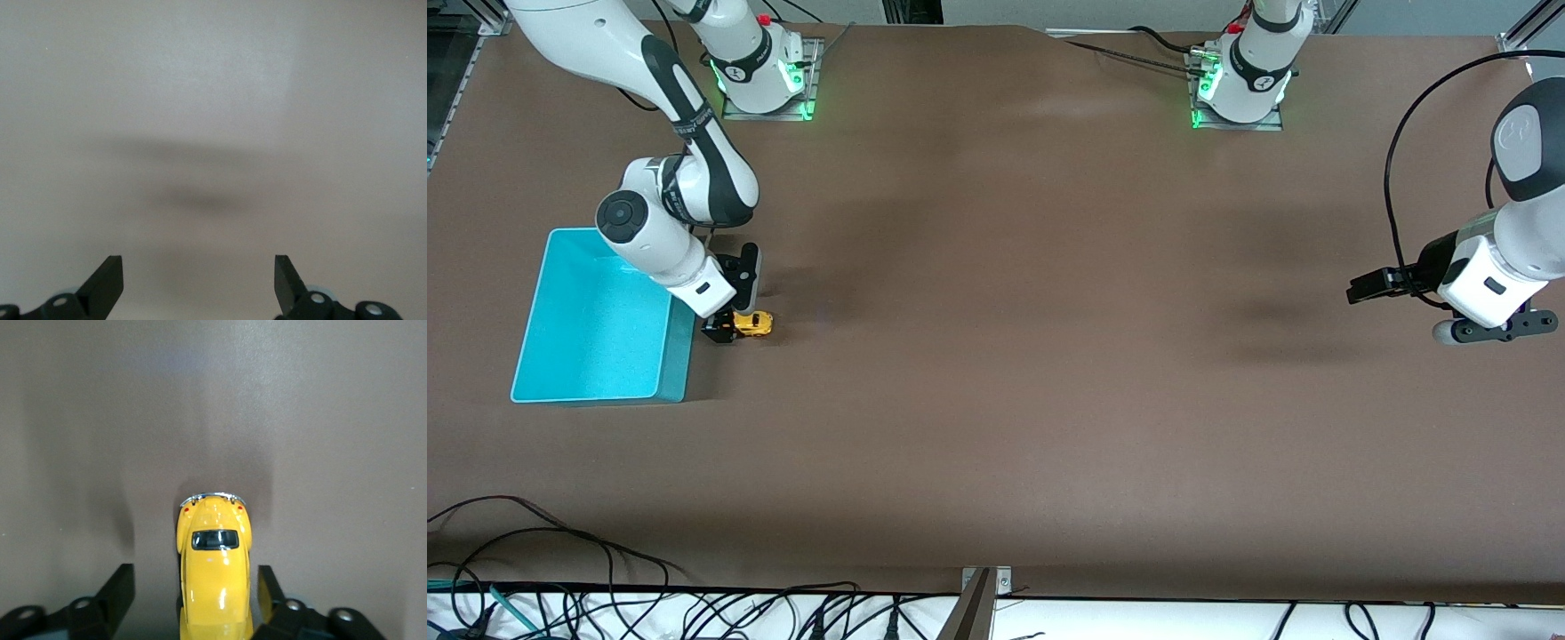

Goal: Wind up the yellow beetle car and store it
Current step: 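Lower and close the right gripper on the yellow car, then lift the car and lower it into the turquoise box with the right gripper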

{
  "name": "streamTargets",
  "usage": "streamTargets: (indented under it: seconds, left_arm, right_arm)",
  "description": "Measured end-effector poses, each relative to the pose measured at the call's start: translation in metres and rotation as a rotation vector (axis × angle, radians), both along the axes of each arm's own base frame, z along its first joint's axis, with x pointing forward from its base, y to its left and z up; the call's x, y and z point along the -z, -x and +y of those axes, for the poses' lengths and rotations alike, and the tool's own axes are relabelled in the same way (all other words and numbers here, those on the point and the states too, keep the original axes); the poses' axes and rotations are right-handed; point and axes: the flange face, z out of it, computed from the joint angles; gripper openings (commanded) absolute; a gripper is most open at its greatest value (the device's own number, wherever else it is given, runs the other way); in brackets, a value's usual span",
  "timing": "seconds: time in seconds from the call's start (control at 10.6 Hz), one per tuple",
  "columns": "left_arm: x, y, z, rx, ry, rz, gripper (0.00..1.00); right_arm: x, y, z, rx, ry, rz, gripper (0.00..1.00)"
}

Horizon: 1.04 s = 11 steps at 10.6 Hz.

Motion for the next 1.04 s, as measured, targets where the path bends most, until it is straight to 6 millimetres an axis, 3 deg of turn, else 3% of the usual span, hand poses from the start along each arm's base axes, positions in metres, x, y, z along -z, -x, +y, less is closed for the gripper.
streamTargets:
  seconds: [0.19,0.28,0.66,0.75,1.04]
  left_arm:
    - [0.001,0.000,-0.001,0.003,0.000,0.002,1.00]
    - [0.001,0.000,-0.002,0.005,0.001,0.004,1.00]
    - [0.003,0.000,-0.002,0.006,0.001,0.010,1.00]
    - [0.003,0.000,-0.002,0.006,0.001,0.010,1.00]
    - [0.003,0.000,-0.003,0.014,0.002,0.009,1.00]
  right_arm:
    - [0.000,0.000,0.000,-0.010,0.001,-0.002,0.31]
    - [-0.002,-0.002,0.000,-0.027,0.001,-0.012,0.22]
    - [-0.007,-0.004,0.003,-0.051,0.000,-0.023,0.05]
    - [-0.012,-0.005,0.004,-0.055,-0.001,-0.027,0.04]
    - [-0.049,-0.006,0.005,-0.061,-0.006,0.000,0.04]
